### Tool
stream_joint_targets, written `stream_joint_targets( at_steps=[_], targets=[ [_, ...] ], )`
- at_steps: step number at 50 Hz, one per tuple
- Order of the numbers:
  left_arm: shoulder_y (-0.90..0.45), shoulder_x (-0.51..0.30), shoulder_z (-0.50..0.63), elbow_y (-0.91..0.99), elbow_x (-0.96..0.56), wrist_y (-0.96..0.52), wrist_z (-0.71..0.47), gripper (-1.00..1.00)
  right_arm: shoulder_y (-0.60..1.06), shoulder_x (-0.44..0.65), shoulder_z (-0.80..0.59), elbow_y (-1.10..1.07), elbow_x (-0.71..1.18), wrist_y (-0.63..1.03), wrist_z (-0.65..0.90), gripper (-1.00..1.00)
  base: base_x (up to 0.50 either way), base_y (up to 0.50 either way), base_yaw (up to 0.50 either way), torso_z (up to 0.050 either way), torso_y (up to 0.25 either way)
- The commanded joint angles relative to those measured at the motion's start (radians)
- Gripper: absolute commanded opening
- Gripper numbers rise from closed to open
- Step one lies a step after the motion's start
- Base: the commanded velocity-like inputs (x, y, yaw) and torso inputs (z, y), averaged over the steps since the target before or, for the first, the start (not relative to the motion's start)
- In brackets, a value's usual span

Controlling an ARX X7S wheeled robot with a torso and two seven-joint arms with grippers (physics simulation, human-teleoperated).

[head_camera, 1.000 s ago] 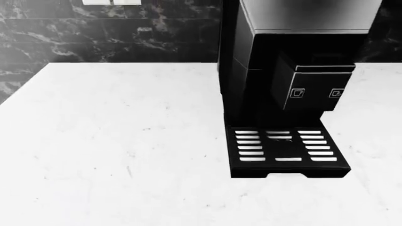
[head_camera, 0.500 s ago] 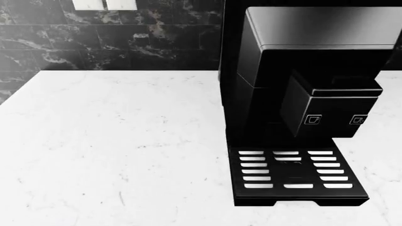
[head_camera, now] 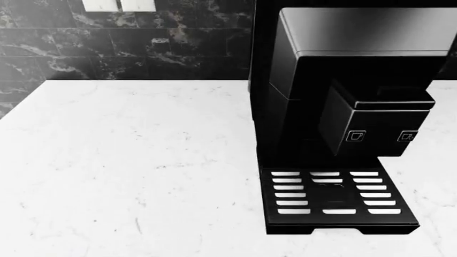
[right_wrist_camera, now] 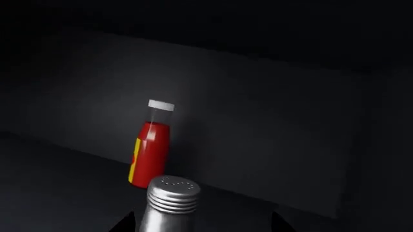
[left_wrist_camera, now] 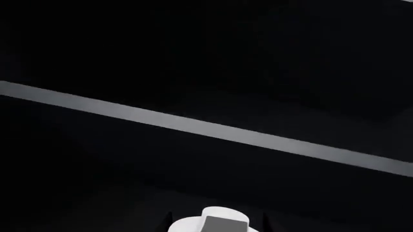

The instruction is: Pick and place the shaker into the drawer. Then close the cabinet.

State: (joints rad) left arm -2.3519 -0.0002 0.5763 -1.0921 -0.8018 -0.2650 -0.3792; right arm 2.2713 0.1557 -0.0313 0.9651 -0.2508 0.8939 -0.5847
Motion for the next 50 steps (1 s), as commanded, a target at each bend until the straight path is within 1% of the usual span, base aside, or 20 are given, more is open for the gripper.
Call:
stream_joint_targets(
  at_steps=[1,5,9,16,19,20,23,30,33,36,39,43,47,50],
  targets=[
    [-0.004,0.0,-0.128,0.015,0.098,-0.001,-0.013,-1.0,-0.083,-0.01,0.005,-0.164,0.011,0.185,-0.063,1.0,0.0,0.0,0.0,0.0,0.0],
    [-0.004,0.0,-0.115,0.01,0.085,0.001,-0.012,-1.0,-0.09,-0.011,0.009,-0.186,0.009,0.21,-0.055,1.0,0.0,0.0,0.0,0.0,0.0],
    [-0.004,0.0,-0.076,-0.01,0.051,0.017,-0.011,-1.0,-0.103,-0.003,0.001,-0.219,0.001,0.23,-0.055,1.0,0.04,0.0,0.0,0.0,0.0],
    [-0.004,0.0,-0.039,-0.021,0.017,0.028,-0.009,-1.0,-0.118,0.003,-0.001,-0.233,0.003,0.244,-0.059,1.0,0.5,0.0,0.0,0.0,0.0],
    [-0.004,0.0,-0.007,-0.034,-0.011,0.04,-0.01,-1.0,-0.134,0.006,-0.005,-0.254,0.008,0.263,-0.074,1.0,0.0,0.0,0.0,0.0,0.0],
    [-0.004,0.0,0.003,-0.038,-0.018,0.043,-0.01,-1.0,-0.144,0.007,-0.007,-0.274,0.008,0.261,-0.079,-1.0,0.0,0.0,0.0,0.0,0.0],
    [-0.004,0.0,0.017,-0.046,-0.031,0.049,-0.012,-1.0,-0.149,0.011,-0.01,-0.287,0.016,0.263,-0.096,-1.0,0.0,0.0,0.0,0.0,0.0],
    [-0.004,0.0,0.05,-0.06,-0.056,0.057,-0.01,-1.0,-0.103,0.015,-0.008,-0.217,0.033,0.16,-0.088,-1.0,0.0,0.0,0.0,0.0,0.0],
    [-0.004,0.0,0.054,-0.064,-0.058,0.058,-0.007,-1.0,-0.051,0.014,-0.002,-0.185,0.04,0.095,-0.072,-1.0,0.0,0.0,0.0,0.0,0.0],
    [-0.004,0.0,0.02,-0.055,-0.028,0.049,-0.004,-1.0,0.064,0.004,-0.005,-0.097,0.05,-0.011,-0.059,-1.0,0.0,0.0,0.0,0.0,0.0],
    [-0.004,0.0,-0.003,-0.05,-0.005,0.045,0.001,-1.0,0.085,-0.014,-0.006,-0.21,0.025,-0.014,-0.088,-1.0,0.0,0.0,0.0,0.0,0.0],
    [-0.004,0.0,0.013,-0.051,-0.021,0.046,-0.001,-1.0,0.085,-0.043,0.005,-0.328,-0.038,0.002,-0.146,-1.0,0.0,0.0,0.0,0.0,0.0],
    [-0.004,0.0,0.017,-0.051,-0.028,0.046,-0.001,-1.0,0.085,-0.052,0.012,-0.366,-0.051,0.0,-0.156,-1.0,0.0,0.0,0.0,0.0,0.0],
    [-0.004,0.0,0.044,-0.059,-0.052,0.051,-0.001,-1.0,0.085,-0.054,0.011,-0.358,-0.057,-0.008,-0.16,-1.0,-0.24,0.0,0.0,0.0,0.0]
  ],
)
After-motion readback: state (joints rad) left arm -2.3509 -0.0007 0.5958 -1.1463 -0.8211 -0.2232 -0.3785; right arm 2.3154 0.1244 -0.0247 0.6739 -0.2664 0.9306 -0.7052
